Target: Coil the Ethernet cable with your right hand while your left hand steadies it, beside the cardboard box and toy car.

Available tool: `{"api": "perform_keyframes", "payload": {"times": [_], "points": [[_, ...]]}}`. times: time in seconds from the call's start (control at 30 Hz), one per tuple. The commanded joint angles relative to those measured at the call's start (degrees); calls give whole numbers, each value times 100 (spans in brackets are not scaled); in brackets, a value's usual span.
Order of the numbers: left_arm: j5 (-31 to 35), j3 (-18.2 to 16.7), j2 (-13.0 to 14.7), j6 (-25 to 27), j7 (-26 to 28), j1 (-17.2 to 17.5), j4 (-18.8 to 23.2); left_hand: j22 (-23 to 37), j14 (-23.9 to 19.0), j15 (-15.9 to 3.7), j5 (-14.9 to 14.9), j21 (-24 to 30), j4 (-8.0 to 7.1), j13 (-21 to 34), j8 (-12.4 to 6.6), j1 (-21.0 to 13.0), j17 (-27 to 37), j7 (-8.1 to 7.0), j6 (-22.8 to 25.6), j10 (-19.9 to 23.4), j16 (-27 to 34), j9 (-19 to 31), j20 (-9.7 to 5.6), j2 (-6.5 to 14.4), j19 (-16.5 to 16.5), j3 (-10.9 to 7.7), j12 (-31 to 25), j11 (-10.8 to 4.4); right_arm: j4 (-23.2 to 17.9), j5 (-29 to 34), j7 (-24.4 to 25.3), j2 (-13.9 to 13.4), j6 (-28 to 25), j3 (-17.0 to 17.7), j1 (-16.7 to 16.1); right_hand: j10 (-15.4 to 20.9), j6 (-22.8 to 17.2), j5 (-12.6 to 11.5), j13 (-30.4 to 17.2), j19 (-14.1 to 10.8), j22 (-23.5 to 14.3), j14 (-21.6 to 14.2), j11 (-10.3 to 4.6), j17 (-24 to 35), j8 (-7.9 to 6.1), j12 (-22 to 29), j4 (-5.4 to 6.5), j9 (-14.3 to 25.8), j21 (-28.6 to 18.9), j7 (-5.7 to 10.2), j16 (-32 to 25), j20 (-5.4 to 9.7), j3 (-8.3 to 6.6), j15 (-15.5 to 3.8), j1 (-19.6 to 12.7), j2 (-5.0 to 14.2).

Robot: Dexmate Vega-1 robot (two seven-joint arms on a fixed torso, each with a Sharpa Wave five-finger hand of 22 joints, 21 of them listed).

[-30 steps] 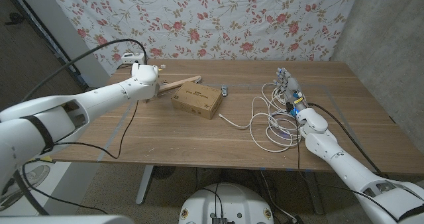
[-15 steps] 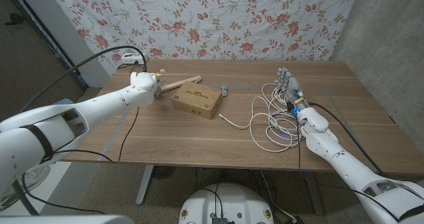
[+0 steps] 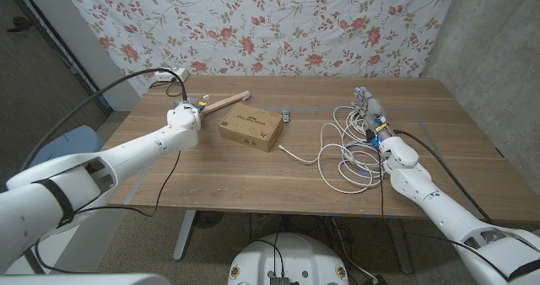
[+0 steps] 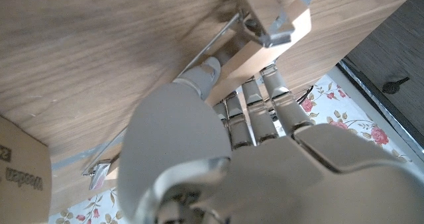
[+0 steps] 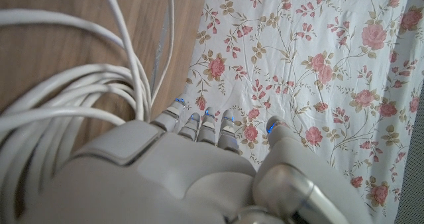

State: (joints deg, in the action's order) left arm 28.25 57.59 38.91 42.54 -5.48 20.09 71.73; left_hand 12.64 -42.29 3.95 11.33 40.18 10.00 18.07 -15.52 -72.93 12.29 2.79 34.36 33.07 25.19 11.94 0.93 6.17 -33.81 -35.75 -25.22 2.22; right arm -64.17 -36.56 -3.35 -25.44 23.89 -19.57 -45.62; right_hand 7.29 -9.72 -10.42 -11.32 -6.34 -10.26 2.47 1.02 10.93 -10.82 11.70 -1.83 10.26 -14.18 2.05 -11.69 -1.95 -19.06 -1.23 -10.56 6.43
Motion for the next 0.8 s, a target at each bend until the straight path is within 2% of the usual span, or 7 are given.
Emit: {"api": "perform_keyframes", "payload": {"times": [0.03, 0.23, 0.37, 0.47, 0.53, 0.57, 0.8], "points": [[-1087, -738, -338, -1280, 1335, 589, -709, 64, -1118, -1626, -113, 408, -62, 260, -75, -641, 437, -3, 417, 1093, 130, 48, -597, 457, -744, 5, -195, -799, -207, 166, 277, -117, -141, -24, -76, 50, -42, -52, -9, -53, -17, -3, 0, 13, -29, 7, 0, 33, 15, 35, 5, -7, -25, 9, 32, -1], [-1620, -1177, -367, -2063, 1856, 801, -849, 253, -1548, -1458, -141, 1169, -96, 640, -73, -876, 1157, 190, 667, 1219, 650, 227, -752, 455, -1070, 238, -521, -490, -263, 167, 333, -130, -159, -9, -105, 52, -42, -53, -9, -54, -17, -7, 0, 14, -28, 6, 1, 33, 21, 37, 6, -9, -25, 11, 38, -5], [-1788, -1459, -318, -2341, 2382, 986, -639, 554, -2145, -1548, -45, 2148, -380, 1114, -75, -765, 2205, 339, 889, 1411, 1568, 465, -952, 473, -1339, 558, -780, -332, -243, 166, 325, -113, -132, -10, -92, 56, -47, -53, -9, -56, -17, -9, 5, 15, -29, 7, 3, 33, 25, 36, 5, -9, -26, 12, 43, -3], [-1693, -1669, -366, -2093, 3064, 1169, -335, 1167, -2686, -1552, 223, 3185, -1028, 1877, -26, -52, 3230, 287, 1134, 1850, 2336, 707, -1007, 323, -1482, 784, -1345, -531, -215, 164, 308, -86, -86, -12, -81, 55, -46, -54, -9, -57, -17, -9, -5, 15, -28, 6, 1, 33, 28, 36, 7, -9, -27, 14, 44, -4], [-1849, -1892, -341, -2139, 3140, 1279, -120, 1453, -2933, -1532, 617, 3697, -1473, 3161, -53, 381, 4257, 126, 1354, 1939, 2890, 1036, -1087, 196, -1570, 590, -2171, -683, -218, 175, 317, -81, -71, -16, -81, 55, -49, -55, -9, -58, -17, -10, 1, 14, -28, 5, -1, 33, 29, 36, 8, -9, -29, 11, 42, -3], [-1960, -2000, -306, -2221, 3086, 1324, -24, 1533, -2981, -1545, 892, 3983, -1724, 4219, -119, 562, 5024, -29, 1338, 1856, 3183, 1352, -1115, 153, -1597, 328, -2764, -716, -217, 172, 310, -78, -66, -16, -80, 56, -51, -55, -9, -59, -17, -14, 0, 14, -29, 5, 0, 33, 30, 39, 6, -8, -29, 11, 44, -4], [-1941, -2186, -9, -2229, 2776, 1414, 617, 1594, -3101, -1474, 1116, 4117, -2069, 5290, -382, 1107, 5683, -263, 1093, 2118, 3421, 1876, -1013, 208, -1553, 208, -3588, -759, -235, 195, 297, -66, -25, -33, -80, 62, -47, -56, -9, -62, -18, -20, 6, 13, -26, 6, -2, 33, 36, 43, 7, -9, -33, 8, 45, -3]]}}
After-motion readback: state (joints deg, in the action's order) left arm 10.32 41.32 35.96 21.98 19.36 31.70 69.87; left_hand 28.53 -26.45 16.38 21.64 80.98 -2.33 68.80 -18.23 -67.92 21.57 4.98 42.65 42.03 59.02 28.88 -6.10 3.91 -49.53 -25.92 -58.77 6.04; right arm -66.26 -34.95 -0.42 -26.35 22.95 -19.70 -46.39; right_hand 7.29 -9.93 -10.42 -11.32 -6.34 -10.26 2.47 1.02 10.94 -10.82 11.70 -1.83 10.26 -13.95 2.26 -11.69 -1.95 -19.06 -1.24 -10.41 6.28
